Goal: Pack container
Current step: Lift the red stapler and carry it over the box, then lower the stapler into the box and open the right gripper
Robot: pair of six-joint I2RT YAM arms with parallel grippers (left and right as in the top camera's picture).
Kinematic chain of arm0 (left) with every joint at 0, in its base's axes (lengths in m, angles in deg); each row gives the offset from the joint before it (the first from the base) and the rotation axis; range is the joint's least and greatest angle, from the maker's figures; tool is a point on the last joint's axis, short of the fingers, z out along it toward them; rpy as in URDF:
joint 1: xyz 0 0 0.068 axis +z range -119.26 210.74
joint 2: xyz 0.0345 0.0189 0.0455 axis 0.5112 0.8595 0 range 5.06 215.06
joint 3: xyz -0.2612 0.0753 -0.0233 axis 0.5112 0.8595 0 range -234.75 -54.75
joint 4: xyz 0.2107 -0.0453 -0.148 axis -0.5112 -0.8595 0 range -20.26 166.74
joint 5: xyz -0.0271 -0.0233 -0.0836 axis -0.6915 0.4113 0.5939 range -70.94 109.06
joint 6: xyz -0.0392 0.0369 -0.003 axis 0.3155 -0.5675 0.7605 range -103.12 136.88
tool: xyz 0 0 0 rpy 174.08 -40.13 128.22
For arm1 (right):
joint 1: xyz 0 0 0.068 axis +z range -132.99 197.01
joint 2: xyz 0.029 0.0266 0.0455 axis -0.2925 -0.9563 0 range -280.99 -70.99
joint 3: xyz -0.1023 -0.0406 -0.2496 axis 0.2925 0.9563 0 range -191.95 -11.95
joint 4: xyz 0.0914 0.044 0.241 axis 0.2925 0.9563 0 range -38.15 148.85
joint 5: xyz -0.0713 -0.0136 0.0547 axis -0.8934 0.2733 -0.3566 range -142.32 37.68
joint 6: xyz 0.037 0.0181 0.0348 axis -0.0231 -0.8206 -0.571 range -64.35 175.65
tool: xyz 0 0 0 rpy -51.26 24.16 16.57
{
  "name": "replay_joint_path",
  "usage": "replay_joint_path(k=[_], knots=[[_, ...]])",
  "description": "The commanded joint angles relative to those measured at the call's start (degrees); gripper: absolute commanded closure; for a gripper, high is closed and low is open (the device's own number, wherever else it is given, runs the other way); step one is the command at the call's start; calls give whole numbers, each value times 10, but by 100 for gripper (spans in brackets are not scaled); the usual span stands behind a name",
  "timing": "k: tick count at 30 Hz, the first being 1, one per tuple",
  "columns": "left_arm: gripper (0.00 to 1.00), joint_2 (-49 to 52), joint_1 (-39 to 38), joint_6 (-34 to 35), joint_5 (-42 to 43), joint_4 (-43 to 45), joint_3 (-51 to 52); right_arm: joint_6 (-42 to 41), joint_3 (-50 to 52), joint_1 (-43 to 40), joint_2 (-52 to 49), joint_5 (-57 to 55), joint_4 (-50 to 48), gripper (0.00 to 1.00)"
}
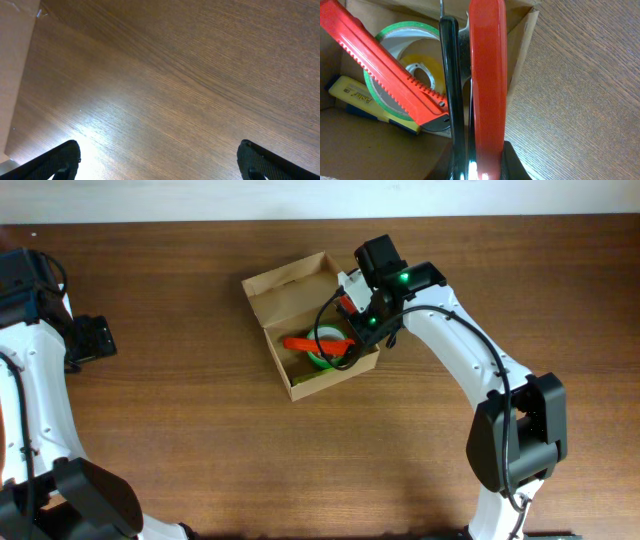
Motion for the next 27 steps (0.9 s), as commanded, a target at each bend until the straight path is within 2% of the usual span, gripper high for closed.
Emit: replay_joint_path(k=[1,8,21,27], knots=[[0,-9,2,-9,2,1,3,4,-16,-2,3,6,2,96],[0,-9,2,-9,2,1,3,63,-16,5,3,33,25,96],[0,-9,2,-9,2,1,3,375,-16,49,3,33,42,96],[0,-9,2,-9,2,1,3,442,-16,51,3,31,21,97]])
